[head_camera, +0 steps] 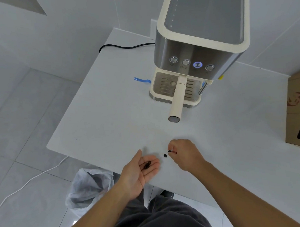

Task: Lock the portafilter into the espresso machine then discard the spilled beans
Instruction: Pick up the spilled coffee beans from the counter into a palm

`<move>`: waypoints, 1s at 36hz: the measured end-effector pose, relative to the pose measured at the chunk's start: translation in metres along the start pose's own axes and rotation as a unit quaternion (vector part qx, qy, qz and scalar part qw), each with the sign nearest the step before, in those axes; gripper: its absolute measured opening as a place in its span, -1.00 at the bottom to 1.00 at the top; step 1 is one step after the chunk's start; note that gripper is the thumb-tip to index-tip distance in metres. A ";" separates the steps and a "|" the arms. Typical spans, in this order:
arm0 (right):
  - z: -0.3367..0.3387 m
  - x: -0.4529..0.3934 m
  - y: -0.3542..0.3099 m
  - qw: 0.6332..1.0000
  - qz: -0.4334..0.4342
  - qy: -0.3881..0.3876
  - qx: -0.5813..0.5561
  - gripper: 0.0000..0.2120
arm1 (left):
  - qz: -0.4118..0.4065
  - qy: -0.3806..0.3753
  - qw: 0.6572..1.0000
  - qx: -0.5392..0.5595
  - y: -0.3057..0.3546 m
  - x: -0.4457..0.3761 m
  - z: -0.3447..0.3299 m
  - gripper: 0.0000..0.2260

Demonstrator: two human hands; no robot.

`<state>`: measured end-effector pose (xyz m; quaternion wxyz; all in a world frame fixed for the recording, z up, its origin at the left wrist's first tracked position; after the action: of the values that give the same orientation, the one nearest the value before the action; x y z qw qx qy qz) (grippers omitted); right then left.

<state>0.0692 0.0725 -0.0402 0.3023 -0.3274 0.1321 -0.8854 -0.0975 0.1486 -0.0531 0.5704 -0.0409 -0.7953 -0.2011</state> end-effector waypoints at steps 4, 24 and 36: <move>0.000 -0.001 -0.003 1.000 0.010 -0.013 0.016 -0.89 | -0.003 0.002 1.000 0.004 0.003 -0.001 0.001 -0.54; -0.003 0.029 -0.061 0.982 0.073 -0.037 -0.173 -0.87 | -0.014 -0.053 0.998 -0.012 0.013 0.006 -0.016 -0.48; 0.020 0.019 0.002 0.983 -0.038 0.024 -0.178 -0.88 | -0.004 -0.012 1.000 -0.007 0.016 0.001 0.001 -0.52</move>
<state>0.0722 0.0586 -0.0167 0.2021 -0.3592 0.2824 -0.8662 -0.0942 0.1635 -0.0484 0.5595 -0.0444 -0.8010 -0.2081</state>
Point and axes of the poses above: each hand's wrist, its own x-axis away from the middle knuckle, its own z-axis out of the back of the hand, y = z × x, the point moved 8 cm from there along -x, towards the middle knuckle, and after that the axes turned 3 degrees about y, right-handed, at the moved point
